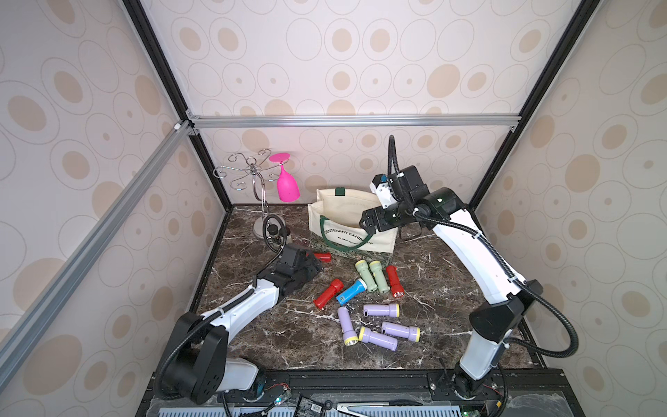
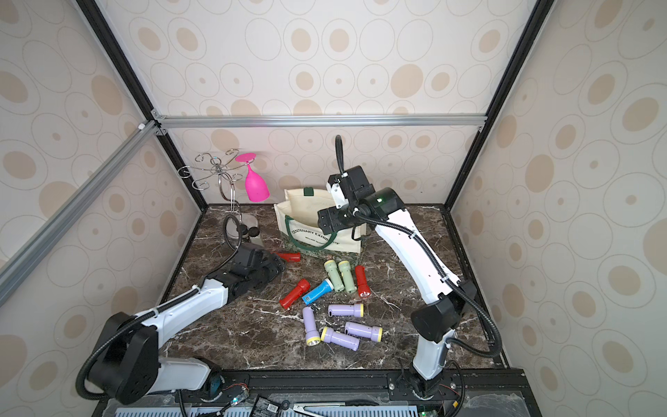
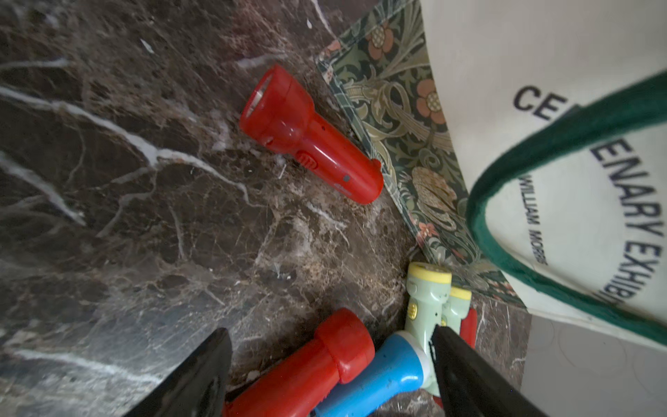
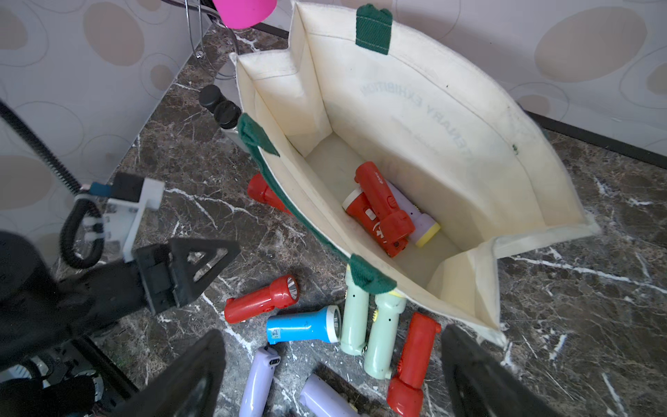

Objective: Put the flashlights into the tote bags
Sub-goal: Pick up the flashlight from the center of the board.

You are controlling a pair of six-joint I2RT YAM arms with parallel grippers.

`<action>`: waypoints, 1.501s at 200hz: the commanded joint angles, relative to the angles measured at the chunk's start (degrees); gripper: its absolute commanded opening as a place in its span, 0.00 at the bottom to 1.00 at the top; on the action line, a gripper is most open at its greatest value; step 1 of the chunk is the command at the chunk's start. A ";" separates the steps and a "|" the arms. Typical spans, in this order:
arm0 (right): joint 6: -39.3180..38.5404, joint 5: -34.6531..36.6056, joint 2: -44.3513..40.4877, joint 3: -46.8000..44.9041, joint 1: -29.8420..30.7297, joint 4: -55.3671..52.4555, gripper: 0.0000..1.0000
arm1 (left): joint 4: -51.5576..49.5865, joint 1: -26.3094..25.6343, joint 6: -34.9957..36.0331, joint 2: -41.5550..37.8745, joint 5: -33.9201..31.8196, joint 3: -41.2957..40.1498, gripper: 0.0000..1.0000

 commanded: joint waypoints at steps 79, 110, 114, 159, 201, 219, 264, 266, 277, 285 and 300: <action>0.34 -7.31 -6.50 -11.24 0.86 6.58 0.95 | 1.46 2.75 -8.79 13.66 -8.37 10.77 0.85; 0.47 -7.54 -7.26 -12.53 0.78 7.01 0.96 | 0.87 4.61 -10.07 17.45 -7.30 13.36 0.82; 0.49 -7.45 -7.42 -12.74 0.85 7.10 0.95 | 0.48 4.83 -10.44 17.95 -7.08 13.79 0.81; 1.15 -7.31 -7.66 -13.68 0.86 7.49 0.95 | -0.27 5.83 -11.77 21.70 -7.34 17.99 0.76; 1.41 -6.74 -7.17 -13.54 0.69 7.71 0.96 | -1.57 6.09 -10.18 25.63 -9.87 21.67 0.72; 1.41 -6.63 -6.49 -12.77 0.69 7.48 0.96 | -1.20 6.10 -11.51 26.40 -9.61 21.34 0.72; 1.83 -6.48 -5.60 -11.59 0.69 7.32 0.96 | 0.56 6.60 -13.68 28.51 -7.83 20.45 0.73; 1.85 -6.41 -5.58 -11.64 0.69 7.32 0.95 | 0.60 6.56 -13.73 28.65 -7.84 20.45 0.73; 1.95 -6.27 -5.50 -11.63 0.69 7.24 0.95 | 0.51 6.68 -13.59 29.14 -7.99 20.69 0.73; 2.05 -6.29 -5.56 -11.65 0.70 7.24 0.95 | 0.28 6.75 -13.25 29.52 -8.19 20.95 0.72; 2.19 -6.05 -5.57 -11.91 0.73 7.24 0.95 | -0.41 6.84 -12.67 30.48 -8.54 21.50 0.72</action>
